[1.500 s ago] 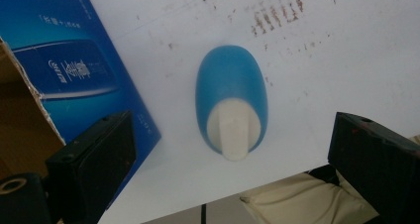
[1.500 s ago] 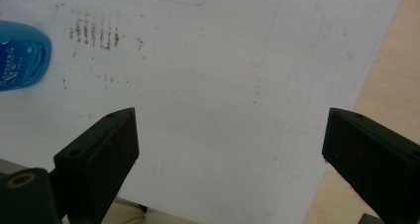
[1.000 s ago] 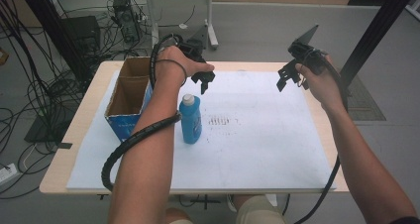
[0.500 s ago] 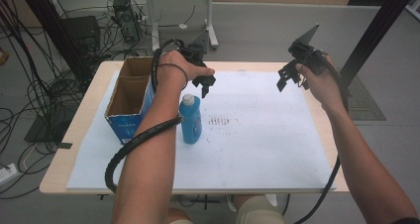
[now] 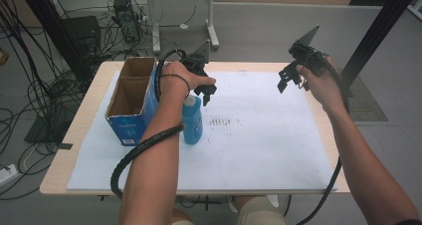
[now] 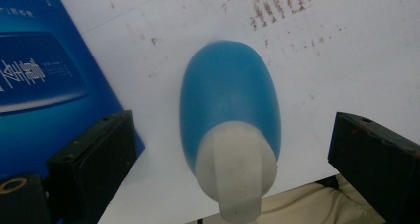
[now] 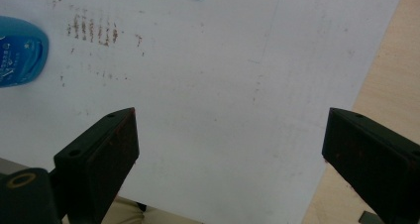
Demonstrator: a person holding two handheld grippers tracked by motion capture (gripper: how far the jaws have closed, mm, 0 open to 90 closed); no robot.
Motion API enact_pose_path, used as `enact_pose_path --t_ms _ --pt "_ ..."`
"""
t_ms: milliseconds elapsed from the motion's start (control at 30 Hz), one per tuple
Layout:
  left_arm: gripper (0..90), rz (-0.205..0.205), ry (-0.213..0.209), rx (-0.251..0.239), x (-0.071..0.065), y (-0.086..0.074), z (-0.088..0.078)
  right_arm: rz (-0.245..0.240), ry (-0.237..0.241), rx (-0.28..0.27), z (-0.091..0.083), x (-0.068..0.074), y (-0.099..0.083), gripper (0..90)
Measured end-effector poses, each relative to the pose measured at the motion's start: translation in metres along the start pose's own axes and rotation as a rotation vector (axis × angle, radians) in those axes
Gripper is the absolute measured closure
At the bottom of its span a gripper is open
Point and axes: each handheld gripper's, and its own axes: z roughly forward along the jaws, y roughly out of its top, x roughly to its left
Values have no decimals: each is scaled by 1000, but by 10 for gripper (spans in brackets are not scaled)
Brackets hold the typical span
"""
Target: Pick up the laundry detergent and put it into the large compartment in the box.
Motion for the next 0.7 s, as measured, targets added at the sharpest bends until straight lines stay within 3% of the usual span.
enact_pose_path --t_ms 700 --pt "61 11 -10 15 0 1 31 4 -6 2 2 -3 -2 75"
